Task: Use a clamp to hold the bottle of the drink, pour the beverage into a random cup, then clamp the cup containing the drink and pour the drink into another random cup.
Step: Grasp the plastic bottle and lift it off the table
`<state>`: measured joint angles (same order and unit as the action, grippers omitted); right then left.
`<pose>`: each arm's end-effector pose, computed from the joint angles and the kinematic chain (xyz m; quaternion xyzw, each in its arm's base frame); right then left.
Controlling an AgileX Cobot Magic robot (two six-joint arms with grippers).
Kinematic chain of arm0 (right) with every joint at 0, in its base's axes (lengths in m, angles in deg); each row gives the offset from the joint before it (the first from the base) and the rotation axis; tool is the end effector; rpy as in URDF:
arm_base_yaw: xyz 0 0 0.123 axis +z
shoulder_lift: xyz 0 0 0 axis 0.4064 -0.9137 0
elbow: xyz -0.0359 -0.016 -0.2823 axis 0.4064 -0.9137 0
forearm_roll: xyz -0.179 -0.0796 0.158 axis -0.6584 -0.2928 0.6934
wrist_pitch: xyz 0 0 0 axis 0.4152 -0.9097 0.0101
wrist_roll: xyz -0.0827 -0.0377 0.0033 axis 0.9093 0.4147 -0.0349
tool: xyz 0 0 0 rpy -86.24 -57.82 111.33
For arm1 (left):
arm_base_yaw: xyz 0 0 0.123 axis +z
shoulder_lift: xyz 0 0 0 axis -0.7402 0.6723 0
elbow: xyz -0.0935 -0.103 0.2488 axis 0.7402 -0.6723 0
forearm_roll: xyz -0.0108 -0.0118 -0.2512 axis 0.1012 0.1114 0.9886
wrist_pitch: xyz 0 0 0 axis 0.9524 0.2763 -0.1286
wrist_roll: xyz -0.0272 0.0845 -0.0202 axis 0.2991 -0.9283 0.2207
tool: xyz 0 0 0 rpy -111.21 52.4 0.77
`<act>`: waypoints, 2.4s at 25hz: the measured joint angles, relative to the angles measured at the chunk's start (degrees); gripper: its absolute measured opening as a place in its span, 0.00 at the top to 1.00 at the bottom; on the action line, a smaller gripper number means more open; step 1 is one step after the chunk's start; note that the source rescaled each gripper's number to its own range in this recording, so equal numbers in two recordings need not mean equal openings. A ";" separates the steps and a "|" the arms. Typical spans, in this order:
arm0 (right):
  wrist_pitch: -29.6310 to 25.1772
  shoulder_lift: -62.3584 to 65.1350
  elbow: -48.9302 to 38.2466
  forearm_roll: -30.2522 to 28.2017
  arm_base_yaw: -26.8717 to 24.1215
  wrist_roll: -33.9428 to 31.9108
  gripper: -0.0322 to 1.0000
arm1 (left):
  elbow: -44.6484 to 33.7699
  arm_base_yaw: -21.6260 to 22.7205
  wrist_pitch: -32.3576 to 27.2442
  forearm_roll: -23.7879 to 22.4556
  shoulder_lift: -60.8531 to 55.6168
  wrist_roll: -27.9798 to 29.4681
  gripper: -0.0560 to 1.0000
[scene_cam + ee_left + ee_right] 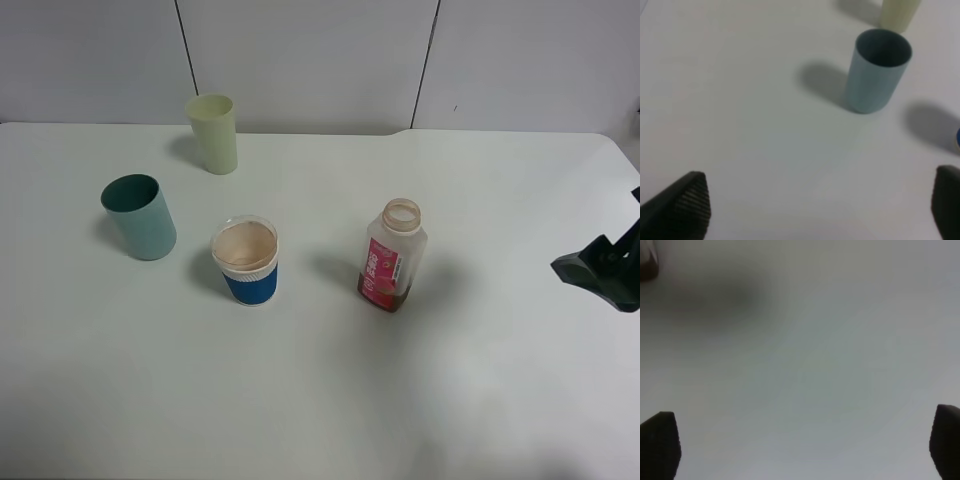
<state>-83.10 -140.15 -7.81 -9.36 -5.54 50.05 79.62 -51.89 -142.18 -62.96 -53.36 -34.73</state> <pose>0.1488 0.0402 0.2628 -0.3354 0.8852 -0.0646 0.3159 -0.0060 0.0063 0.2793 -0.0340 0.8477 -0.0215 0.5290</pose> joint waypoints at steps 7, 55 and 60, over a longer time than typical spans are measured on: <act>2.60 -5.07 0.02 -0.35 0.00 0.00 0.00 | 0.00 0.00 0.00 0.00 0.00 0.00 0.32; 28.76 -24.04 -7.41 10.41 13.94 4.88 0.00 | 0.00 0.00 0.00 0.00 0.00 0.00 0.32; 36.07 -23.98 -15.21 10.36 13.94 4.88 0.00 | 0.00 0.00 0.00 0.00 0.00 0.00 0.32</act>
<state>-47.03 -164.12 -23.01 1.00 8.39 54.93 79.62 -51.89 -142.18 -62.96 -53.36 -34.73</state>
